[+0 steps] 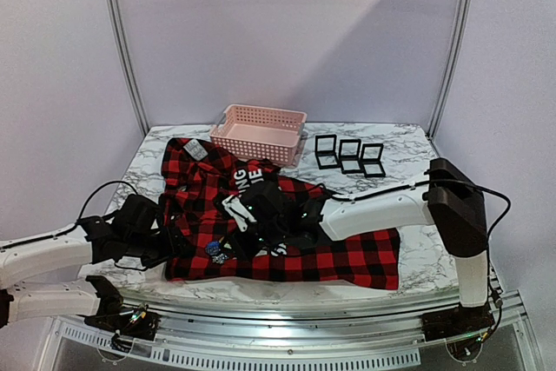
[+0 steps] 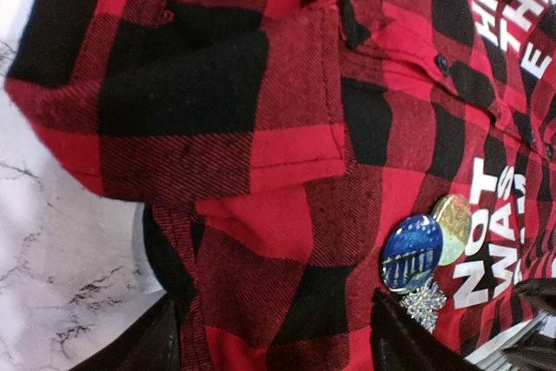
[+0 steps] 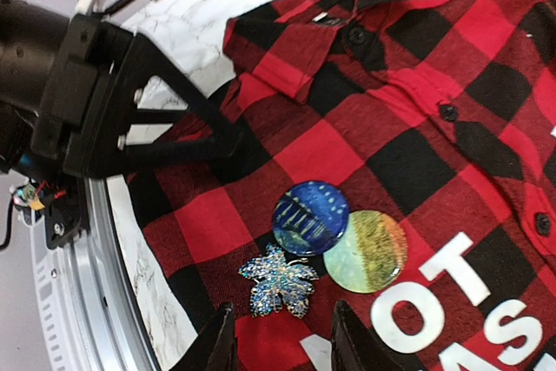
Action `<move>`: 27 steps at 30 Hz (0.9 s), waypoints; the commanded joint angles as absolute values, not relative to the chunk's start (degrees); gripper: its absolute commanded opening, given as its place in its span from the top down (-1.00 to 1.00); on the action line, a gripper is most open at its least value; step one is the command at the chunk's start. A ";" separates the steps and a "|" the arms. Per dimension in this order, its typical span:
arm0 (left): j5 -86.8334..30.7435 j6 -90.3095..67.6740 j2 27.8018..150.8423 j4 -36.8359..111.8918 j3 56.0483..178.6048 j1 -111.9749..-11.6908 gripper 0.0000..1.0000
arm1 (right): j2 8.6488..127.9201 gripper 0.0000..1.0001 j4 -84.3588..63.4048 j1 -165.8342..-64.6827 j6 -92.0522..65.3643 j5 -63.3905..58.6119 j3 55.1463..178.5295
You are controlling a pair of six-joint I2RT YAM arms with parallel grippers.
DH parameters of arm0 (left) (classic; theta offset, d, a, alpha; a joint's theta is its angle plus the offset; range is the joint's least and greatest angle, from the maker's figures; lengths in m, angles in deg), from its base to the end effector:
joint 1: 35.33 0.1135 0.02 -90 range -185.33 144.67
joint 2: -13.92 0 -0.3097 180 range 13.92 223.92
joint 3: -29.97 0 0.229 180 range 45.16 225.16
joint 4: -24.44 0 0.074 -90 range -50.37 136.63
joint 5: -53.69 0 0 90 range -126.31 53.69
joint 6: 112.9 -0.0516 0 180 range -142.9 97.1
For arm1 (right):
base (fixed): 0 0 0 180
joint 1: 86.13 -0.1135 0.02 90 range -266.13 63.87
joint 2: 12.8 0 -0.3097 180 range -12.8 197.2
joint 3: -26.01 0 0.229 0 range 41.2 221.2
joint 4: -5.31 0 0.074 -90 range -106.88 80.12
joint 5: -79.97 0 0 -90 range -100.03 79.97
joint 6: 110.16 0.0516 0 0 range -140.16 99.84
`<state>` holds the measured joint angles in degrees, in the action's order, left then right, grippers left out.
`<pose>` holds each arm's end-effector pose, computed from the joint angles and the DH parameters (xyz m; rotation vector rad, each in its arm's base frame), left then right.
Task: Remove the brooch from the garment
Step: Open the brooch with the flattened clothing.
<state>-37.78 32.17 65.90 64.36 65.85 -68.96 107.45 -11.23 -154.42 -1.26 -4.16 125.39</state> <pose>0.1002 -0.0651 0.1898 -0.5028 2.6001 -0.5413 0.1762 0.4568 0.2233 -1.0536 2.1462 0.9031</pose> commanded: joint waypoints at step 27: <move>-36.77 33.88 64.81 63.80 64.14 -68.21 -0.37 | 119.36 0.40 -13.18 -158.95 -10.12 -13.89 133.09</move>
<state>-37.76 33.33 64.94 63.01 64.71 -68.89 116.94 -11.68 -158.82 -9.15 -10.52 131.79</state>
